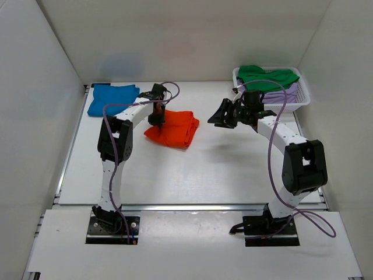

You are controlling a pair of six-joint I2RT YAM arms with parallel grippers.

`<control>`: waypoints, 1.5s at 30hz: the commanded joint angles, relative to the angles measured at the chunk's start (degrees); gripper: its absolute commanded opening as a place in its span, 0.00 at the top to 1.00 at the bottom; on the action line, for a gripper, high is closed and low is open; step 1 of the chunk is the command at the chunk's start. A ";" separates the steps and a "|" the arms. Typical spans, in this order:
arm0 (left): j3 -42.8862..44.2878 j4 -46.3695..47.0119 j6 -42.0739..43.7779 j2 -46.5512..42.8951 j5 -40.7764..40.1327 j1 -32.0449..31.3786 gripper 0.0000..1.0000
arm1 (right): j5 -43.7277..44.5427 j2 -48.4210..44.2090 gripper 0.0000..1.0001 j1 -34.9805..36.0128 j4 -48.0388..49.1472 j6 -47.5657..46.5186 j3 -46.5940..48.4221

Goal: Fold and stack the t-shirts
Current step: Put the neatly folded tshirt into the corner of the board with the left arm

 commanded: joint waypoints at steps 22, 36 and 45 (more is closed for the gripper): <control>38.50 -1.74 16.90 4.44 -1.61 15.63 1.00 | -7.96 -4.83 0.54 -2.43 5.71 1.65 -1.29; 41.04 2.92 19.19 7.34 5.87 22.84 1.00 | -9.19 -2.19 0.56 -0.68 4.05 1.48 -1.83; 40.43 6.87 19.98 10.68 6.22 27.06 0.97 | -9.10 2.03 0.56 1.96 1.50 0.87 0.81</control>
